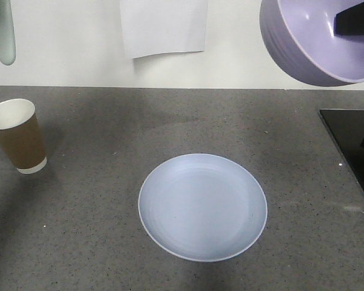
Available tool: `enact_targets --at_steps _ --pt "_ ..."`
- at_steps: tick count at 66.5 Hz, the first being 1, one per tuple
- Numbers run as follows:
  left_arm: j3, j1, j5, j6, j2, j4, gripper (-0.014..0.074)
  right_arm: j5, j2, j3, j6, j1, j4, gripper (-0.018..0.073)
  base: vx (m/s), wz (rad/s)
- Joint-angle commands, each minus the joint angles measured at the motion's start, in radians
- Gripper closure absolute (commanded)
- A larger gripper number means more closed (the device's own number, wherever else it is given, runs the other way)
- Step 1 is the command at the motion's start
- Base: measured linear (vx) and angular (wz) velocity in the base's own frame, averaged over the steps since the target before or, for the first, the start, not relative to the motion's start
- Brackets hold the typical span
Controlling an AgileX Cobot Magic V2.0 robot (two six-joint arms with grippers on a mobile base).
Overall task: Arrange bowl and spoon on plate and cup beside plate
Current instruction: 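Approach and stop with the plate in front of the robot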
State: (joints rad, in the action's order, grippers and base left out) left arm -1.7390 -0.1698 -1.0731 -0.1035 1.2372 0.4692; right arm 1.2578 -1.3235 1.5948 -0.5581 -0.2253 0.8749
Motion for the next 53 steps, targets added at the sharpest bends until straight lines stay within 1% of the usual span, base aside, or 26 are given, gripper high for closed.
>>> enact_targets --at_steps 1,53 --pt "-0.021 -0.006 0.062 -0.003 -0.016 0.032 0.0603 -0.026 0.025 0.027 -0.010 -0.002 0.056 0.0566 0.02 0.02" --pt "-0.021 -0.006 0.062 -0.003 -0.016 0.032 0.0603 -0.026 0.025 0.027 -0.010 -0.002 0.056 0.0566 0.03 0.02"
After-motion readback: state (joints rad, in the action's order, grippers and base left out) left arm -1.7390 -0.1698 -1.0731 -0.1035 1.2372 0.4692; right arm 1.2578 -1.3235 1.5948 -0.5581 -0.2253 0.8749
